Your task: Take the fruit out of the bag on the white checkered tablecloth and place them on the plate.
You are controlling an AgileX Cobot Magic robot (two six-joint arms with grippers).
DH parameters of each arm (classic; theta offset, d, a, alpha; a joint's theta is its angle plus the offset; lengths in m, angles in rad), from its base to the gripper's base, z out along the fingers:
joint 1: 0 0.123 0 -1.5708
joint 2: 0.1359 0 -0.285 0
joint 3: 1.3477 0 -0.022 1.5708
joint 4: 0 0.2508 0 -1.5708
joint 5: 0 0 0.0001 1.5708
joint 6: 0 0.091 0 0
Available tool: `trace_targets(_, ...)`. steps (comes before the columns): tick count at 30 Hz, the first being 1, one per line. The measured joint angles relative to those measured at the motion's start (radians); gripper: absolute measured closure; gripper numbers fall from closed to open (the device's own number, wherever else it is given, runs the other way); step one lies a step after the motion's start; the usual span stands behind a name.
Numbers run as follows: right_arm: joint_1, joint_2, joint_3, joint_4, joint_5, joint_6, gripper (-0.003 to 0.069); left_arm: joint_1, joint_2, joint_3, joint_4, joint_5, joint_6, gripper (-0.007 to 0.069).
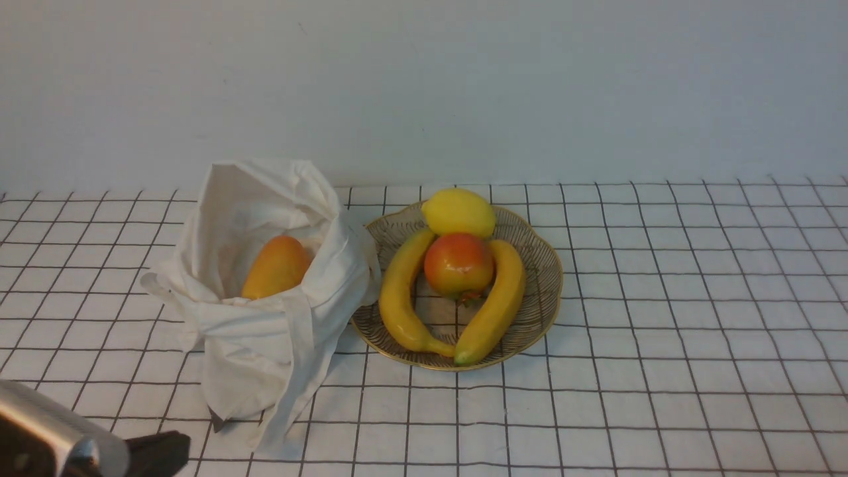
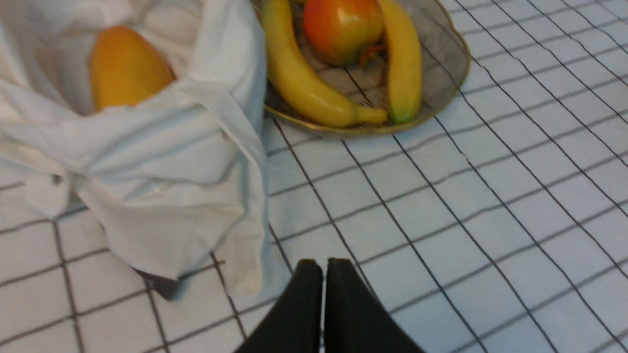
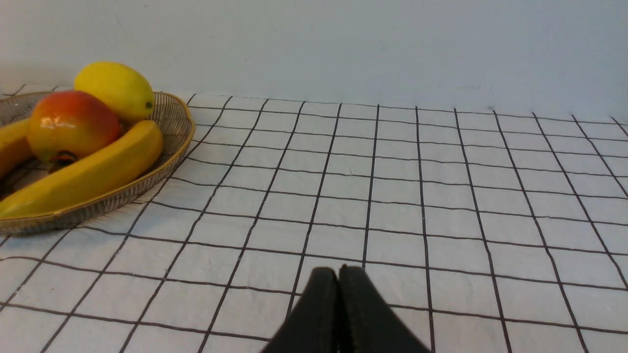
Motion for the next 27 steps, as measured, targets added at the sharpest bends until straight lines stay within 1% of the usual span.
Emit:
trace_targets(4, 0.0, 0.0, 0.0, 0.0, 0.0, 0.0, 0.0674, 0.121, -0.12, 0.002, 0.062, 0.003, 0.0, 0.0632)
trace_targets(8, 0.0, 0.0, 0.0, 0.0, 0.0, 0.0, 0.0674, 0.28, -0.225, 0.032, 0.107, -0.006, -0.003, 0.0632)
trace_targets(12, 0.0, 0.0, 0.0, 0.0, 0.0, 0.0, 0.0674, 0.367, -0.305, 0.121, 0.126, -0.037, -0.008, 0.0632)
trace_targets(15, 0.0, 0.0, 0.0, 0.0, 0.0, 0.0, 0.0674, 0.384, -0.368, 0.208, 0.144, -0.053, -0.02, 0.0632)
trace_targets(19, 0.0, 0.0, 0.0, 0.0, 0.0, 0.0, 0.0674, 0.384, -0.389, 0.278, 0.169, -0.054, -0.047, 0.0632)
trace_targets(27, 0.0, 0.0, 0.0, 0.0, 0.0, 0.0, 0.0674, 0.384, -0.455, 0.343, 0.193, -0.056, -0.091, 0.0632)
